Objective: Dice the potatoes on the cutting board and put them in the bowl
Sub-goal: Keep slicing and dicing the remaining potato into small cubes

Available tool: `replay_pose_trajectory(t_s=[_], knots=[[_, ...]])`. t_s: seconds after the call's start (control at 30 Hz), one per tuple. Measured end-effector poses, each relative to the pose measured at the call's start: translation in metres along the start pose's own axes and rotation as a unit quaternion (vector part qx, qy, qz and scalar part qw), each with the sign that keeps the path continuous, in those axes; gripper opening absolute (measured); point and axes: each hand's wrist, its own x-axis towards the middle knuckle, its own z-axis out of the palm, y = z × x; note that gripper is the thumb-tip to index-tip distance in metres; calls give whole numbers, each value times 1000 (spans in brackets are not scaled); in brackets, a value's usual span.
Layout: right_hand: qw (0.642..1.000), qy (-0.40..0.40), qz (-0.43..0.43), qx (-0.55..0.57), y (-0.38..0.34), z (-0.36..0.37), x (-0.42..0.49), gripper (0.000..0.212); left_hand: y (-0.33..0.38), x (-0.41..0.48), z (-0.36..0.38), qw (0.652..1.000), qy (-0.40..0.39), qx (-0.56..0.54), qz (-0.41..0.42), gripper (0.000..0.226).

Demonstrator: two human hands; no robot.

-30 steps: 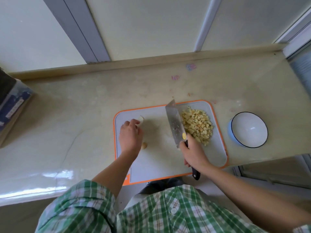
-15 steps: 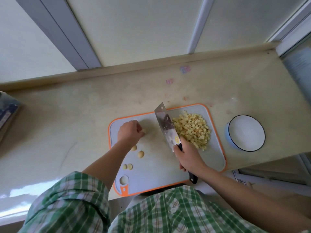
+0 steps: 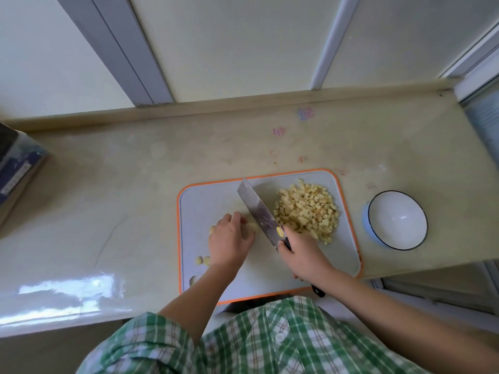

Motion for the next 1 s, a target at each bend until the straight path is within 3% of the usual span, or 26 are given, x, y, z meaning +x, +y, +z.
replay_pose_trajectory(t_s=[0.27, 0.53, 0.77, 1.0], knots=[[998, -6, -24, -64, 3, 10, 3, 17, -10, -15, 12, 994, 36, 64, 78, 20], [999, 15, -20, -28, 1, 22, -2, 28, -13, -20, 9, 988, 60, 66, 125, 20], [998, 14, -34, -55, -2, 40, 0, 9, -18, -14, 10, 982, 28, 91, 164, 13], [997, 63, -18, -38, -14, 48, 17, 3, -18, -9, 6, 974, 18, 120, 192, 8]])
